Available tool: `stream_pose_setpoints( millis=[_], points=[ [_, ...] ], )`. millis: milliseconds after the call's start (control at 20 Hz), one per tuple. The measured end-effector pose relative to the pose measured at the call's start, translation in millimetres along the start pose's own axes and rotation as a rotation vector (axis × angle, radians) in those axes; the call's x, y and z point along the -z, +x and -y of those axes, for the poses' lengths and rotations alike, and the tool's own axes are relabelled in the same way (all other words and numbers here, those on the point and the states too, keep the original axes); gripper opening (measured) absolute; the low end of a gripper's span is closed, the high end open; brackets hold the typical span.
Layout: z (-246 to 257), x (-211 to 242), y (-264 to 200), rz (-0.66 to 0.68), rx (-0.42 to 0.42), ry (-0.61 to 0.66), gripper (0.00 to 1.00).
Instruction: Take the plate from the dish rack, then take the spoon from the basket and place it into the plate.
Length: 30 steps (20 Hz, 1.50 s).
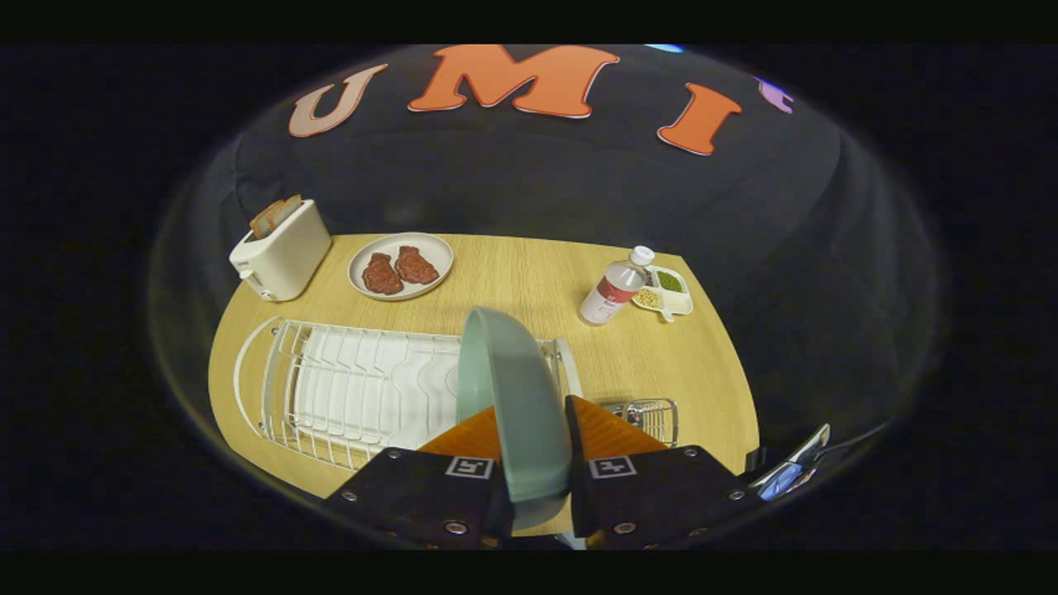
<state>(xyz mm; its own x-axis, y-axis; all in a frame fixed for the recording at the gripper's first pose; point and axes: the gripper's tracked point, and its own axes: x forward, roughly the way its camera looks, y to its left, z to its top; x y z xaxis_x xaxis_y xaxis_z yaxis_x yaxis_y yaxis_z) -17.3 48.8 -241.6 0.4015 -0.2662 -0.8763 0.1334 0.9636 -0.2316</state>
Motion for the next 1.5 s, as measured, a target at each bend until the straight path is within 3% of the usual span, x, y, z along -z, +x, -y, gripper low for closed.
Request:
stream_pose_setpoints(
  millis=[750,1500],
  points=[
    [38,123,-69,-0.083,-0.3,0.286,0.28],
    [6,249,-22,-0.178,-0.569,0.378,0.28]
  ],
)
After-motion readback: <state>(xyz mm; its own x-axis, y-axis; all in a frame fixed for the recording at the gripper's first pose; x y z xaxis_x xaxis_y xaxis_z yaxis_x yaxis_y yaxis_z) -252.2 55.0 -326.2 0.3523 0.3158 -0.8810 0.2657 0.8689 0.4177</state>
